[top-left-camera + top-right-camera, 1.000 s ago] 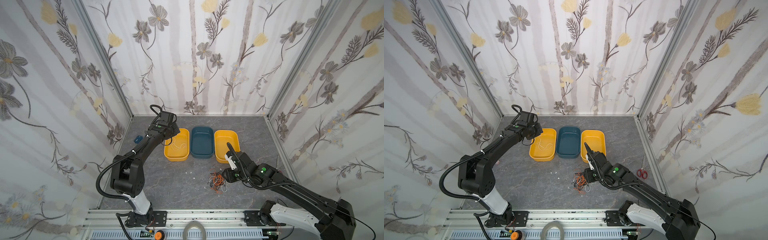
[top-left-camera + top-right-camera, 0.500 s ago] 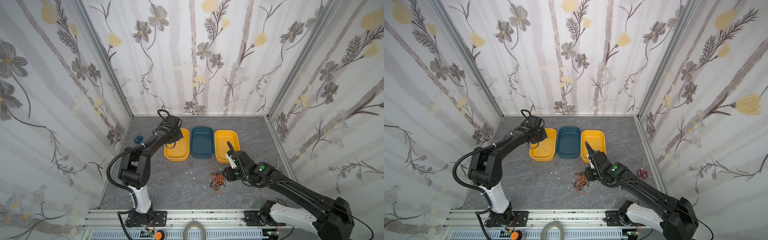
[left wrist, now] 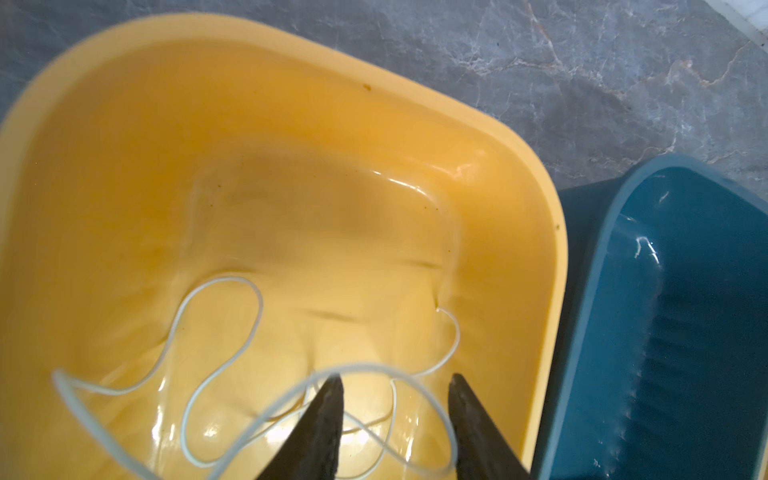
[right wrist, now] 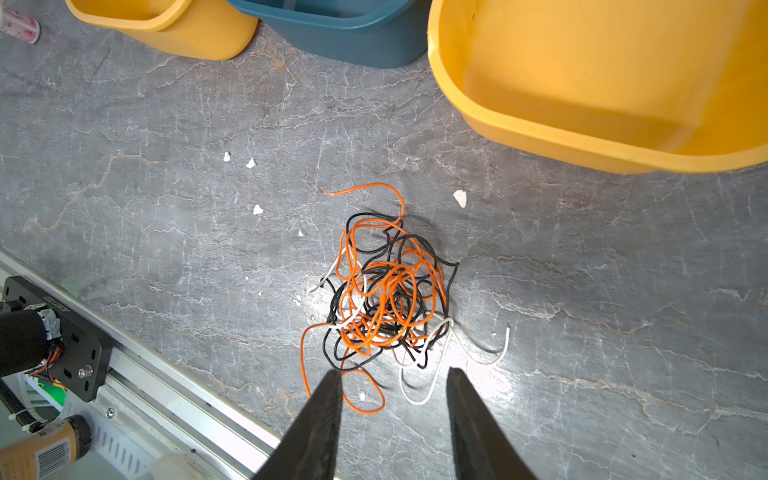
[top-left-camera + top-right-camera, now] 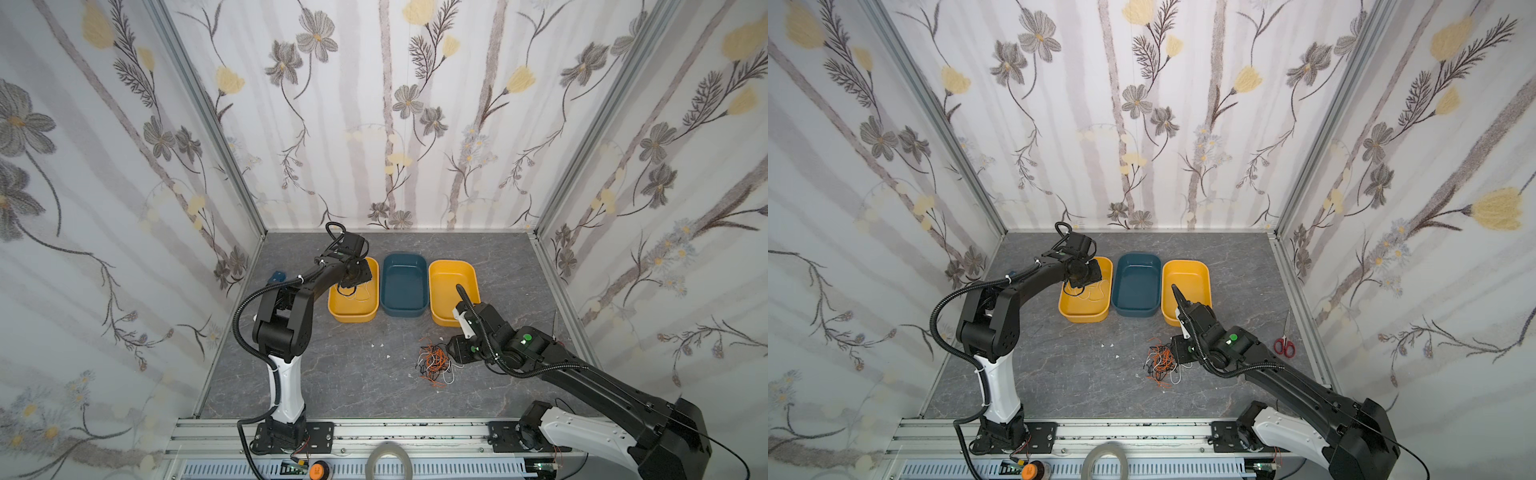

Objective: Untangle the cables
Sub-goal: 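Lower the white cable into the large yellow bin and open the left gripper, then bring the left gripper back to the tangle beside the right gripper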

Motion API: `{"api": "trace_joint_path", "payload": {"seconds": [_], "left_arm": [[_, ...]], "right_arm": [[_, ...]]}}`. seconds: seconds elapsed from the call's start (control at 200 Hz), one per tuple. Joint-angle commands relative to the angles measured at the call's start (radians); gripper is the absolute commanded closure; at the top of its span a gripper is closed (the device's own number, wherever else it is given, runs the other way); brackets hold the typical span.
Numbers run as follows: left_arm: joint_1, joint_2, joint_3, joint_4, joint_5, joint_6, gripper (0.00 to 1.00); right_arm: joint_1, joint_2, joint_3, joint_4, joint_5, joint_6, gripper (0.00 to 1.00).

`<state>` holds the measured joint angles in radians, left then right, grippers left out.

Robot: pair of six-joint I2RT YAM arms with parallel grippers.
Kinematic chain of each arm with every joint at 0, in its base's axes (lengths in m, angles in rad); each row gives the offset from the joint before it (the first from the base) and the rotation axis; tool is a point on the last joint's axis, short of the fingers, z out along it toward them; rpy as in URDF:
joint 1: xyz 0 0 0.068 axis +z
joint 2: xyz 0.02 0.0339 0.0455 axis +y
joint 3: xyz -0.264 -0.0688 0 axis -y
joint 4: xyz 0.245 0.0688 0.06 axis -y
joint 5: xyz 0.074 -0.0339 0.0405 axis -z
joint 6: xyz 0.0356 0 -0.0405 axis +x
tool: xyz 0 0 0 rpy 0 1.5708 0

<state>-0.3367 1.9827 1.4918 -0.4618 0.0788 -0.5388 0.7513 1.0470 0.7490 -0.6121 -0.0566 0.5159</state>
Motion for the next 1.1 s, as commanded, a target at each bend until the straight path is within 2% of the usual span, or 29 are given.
{"api": "trace_joint_path", "payload": {"seconds": [0.0, 0.1, 0.22, 0.405, 0.545, 0.67, 0.759, 0.944, 1.094], "left_arm": [[-0.001, -0.030, 0.031, -0.038, 0.001, 0.014, 0.44], [-0.001, -0.057, 0.065, -0.083, -0.014, 0.030, 0.35], [-0.001, -0.096, 0.088, -0.116, -0.024, 0.045, 0.29], [-0.001, -0.167, 0.088, -0.125, -0.014, 0.047, 0.29], [-0.002, -0.231, 0.050, -0.101, 0.038, 0.037, 0.29], [-0.013, -0.307, -0.031, -0.051, 0.095, 0.019, 0.29], [-0.035, -0.364, -0.141, -0.015, 0.138, 0.016, 0.29], [-0.129, -0.478, -0.332, 0.064, 0.208, 0.030, 0.29], [-0.195, -0.572, -0.490, 0.153, 0.246, -0.027, 0.30]], "right_arm": [[0.000, 0.002, -0.003, -0.001, 0.004, 0.009, 0.56], [0.000, 0.005, -0.004, 0.005, 0.004, 0.010, 0.56], [0.000, 0.009, -0.003, 0.012, 0.003, 0.009, 0.56], [0.000, 0.016, -0.003, 0.018, 0.001, 0.007, 0.56], [-0.001, 0.023, -0.001, 0.023, 0.005, 0.009, 0.56], [-0.004, 0.034, -0.001, 0.033, 0.016, 0.019, 0.54], [-0.010, 0.050, 0.001, 0.046, 0.007, 0.028, 0.52], [-0.013, 0.117, 0.003, 0.075, -0.017, 0.049, 0.51], [-0.015, 0.174, -0.003, 0.133, -0.068, 0.069, 0.52]]}}
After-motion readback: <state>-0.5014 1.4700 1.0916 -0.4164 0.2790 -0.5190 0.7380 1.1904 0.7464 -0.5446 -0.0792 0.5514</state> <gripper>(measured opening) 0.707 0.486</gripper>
